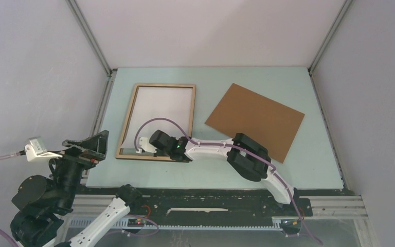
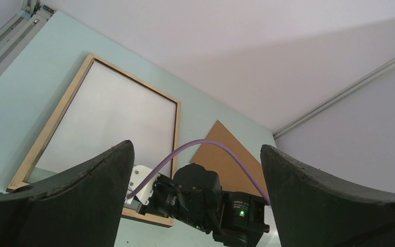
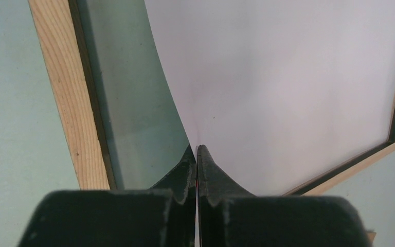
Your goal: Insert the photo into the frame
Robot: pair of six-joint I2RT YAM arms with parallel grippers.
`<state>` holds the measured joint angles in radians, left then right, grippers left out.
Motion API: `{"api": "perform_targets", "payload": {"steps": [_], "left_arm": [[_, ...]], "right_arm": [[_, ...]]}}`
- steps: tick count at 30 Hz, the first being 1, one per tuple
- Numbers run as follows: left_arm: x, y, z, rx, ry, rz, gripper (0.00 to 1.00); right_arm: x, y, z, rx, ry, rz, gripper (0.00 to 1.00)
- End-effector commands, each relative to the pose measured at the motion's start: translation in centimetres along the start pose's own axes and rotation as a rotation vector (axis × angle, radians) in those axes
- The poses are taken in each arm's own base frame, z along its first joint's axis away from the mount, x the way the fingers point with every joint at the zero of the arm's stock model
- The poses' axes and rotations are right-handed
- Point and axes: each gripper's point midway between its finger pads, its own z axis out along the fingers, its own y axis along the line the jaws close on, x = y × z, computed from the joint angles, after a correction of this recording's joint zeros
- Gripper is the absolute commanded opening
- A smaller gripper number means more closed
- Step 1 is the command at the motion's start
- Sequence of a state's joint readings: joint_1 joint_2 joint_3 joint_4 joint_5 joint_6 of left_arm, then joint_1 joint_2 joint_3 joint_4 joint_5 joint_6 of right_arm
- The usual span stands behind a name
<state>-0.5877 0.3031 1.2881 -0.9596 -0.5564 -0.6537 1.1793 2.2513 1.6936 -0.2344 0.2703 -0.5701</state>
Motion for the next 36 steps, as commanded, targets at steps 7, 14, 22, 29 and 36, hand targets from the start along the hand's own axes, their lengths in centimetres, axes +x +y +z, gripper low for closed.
{"api": "perform_targets", "payload": {"steps": [7,14,22,29,36], "left_arm": [[-0.2,0.5,0.2,-0.019,-0.024,0.014,1.0],[-0.3,0.6,0.2,-0.026,-0.026,0.026,1.0],[-0.3,0.3,0.3,-0.018,-0.02,0.025,1.0],[-0.2,0.0,0.2,-0.004,-0.013,0.015,1.0],[0.2,-0.4,0.3,0.014,0.005,-0.004,1.0]], "right_arm": [[-3.7,-2.7,-1.2,0.06,-0.12,-0.046,0.0],[-3.5,-2.6,-0.6,0.059,-0.111,-0.074,0.0],[-3.6,-3.7,-0.6,0.124,-0.065,-0.058,0.59],[-4.5,-3.6,-3.0,0.052,-0.058,0.04,0.83],[-3.9,-3.3,-4.9,-0.022,-0.022,0.111,0.9]]}}
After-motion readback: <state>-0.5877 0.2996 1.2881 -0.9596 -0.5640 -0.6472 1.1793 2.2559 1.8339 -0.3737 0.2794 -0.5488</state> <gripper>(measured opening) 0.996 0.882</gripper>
